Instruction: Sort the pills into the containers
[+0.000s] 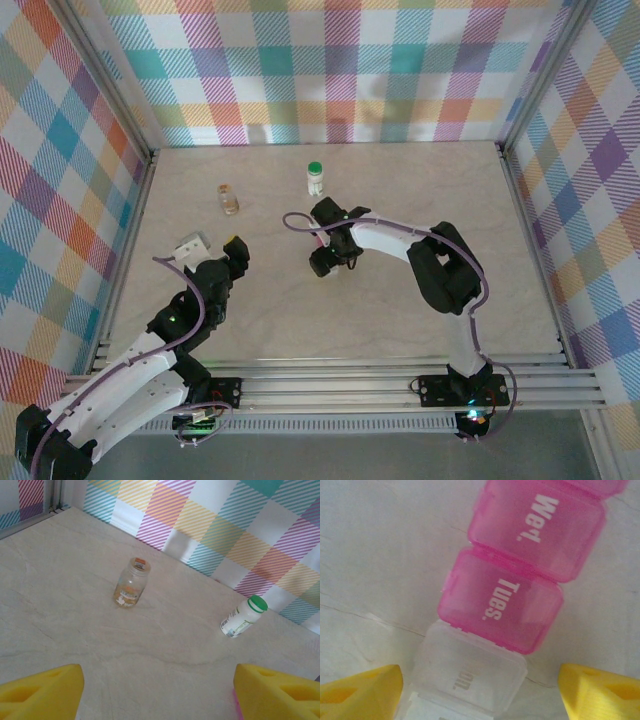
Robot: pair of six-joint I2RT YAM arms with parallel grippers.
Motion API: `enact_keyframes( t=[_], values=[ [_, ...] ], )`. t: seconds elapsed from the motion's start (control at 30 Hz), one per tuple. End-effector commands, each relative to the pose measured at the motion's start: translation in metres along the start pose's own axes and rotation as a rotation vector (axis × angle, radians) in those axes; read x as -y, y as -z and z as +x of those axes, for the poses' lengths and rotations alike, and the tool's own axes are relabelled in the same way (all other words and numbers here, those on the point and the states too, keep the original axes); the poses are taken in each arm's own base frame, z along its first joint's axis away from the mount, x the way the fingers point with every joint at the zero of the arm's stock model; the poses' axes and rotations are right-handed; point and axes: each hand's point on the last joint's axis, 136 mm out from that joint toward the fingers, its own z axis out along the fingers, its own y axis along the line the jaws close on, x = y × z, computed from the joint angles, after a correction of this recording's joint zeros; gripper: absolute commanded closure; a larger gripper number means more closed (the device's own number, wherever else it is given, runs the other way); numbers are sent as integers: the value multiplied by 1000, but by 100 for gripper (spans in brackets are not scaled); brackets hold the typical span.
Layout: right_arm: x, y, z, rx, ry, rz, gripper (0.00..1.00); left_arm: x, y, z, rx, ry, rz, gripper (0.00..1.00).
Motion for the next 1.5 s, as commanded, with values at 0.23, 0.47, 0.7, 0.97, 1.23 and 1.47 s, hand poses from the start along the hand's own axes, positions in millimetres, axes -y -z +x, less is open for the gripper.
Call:
enact_keyframes(
  t=[0.23, 0.47, 0.7, 0.97, 1.23, 1.47],
  values=[
    [80, 24, 3, 3, 95, 104, 13, -4, -1, 0, 5, 15, -12, 21],
    [104, 39, -13, 79, 5, 72, 11, -3, -3, 4, -10, 12, -13, 21],
    [89, 71, -29, 198, -219, -29, 13, 0, -6, 4, -9, 17, -13, 21],
    [114, 67, -34, 276, -567, -124, 25, 22, -17, 6, -50, -30, 37, 21],
    [116, 45, -26, 257, -669, -241, 41, 47, -36, 17, -126, -98, 74, 20],
    [109, 27, -20, 221, -679, -311, 49, 57, -48, 27, -192, -147, 101, 20]
  ],
)
